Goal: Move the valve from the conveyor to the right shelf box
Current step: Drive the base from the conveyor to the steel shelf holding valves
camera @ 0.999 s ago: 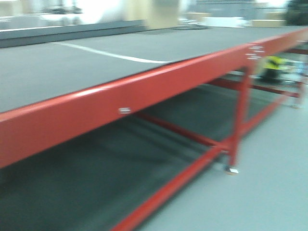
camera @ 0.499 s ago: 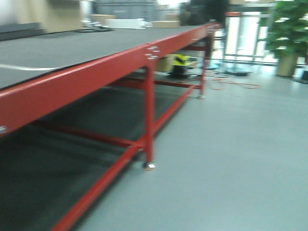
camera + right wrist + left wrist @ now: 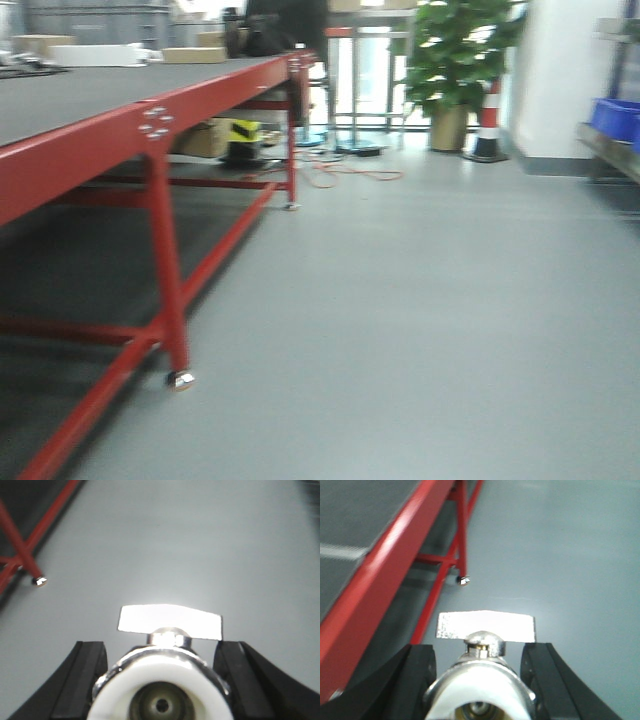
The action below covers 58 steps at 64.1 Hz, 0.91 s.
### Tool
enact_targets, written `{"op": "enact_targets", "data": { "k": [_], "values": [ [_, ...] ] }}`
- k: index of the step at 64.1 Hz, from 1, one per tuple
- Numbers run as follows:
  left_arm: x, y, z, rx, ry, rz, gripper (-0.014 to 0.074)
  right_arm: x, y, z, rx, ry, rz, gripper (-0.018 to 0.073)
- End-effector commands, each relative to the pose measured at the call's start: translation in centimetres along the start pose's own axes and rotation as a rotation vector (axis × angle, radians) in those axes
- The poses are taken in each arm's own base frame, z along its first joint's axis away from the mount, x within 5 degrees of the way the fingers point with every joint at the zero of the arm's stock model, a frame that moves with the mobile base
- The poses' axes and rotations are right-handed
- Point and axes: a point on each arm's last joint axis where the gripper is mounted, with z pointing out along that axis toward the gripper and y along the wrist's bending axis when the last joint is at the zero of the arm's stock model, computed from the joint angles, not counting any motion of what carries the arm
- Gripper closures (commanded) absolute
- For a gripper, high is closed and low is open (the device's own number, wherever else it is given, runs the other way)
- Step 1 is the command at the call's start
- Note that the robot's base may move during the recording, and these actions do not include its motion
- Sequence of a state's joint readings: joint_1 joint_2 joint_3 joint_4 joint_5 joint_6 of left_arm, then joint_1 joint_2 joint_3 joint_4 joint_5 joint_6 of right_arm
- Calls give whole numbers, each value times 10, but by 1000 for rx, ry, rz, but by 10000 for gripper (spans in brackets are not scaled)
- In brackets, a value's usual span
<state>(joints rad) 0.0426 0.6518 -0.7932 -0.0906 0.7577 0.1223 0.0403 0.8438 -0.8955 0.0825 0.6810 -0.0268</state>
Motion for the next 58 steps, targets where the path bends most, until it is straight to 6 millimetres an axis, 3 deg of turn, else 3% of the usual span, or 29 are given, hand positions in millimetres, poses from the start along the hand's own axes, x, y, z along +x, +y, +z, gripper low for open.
{"op": "enact_targets", "data": {
  "k": [1,58],
  "values": [
    [-5,-1,-3,4,-56,-8,707,-8,0,-5,3,-87,-8,722],
    [-5,-1,-3,3,-56,-7,707,-8,0,-5,3,-87,-8,722]
  ]
}}
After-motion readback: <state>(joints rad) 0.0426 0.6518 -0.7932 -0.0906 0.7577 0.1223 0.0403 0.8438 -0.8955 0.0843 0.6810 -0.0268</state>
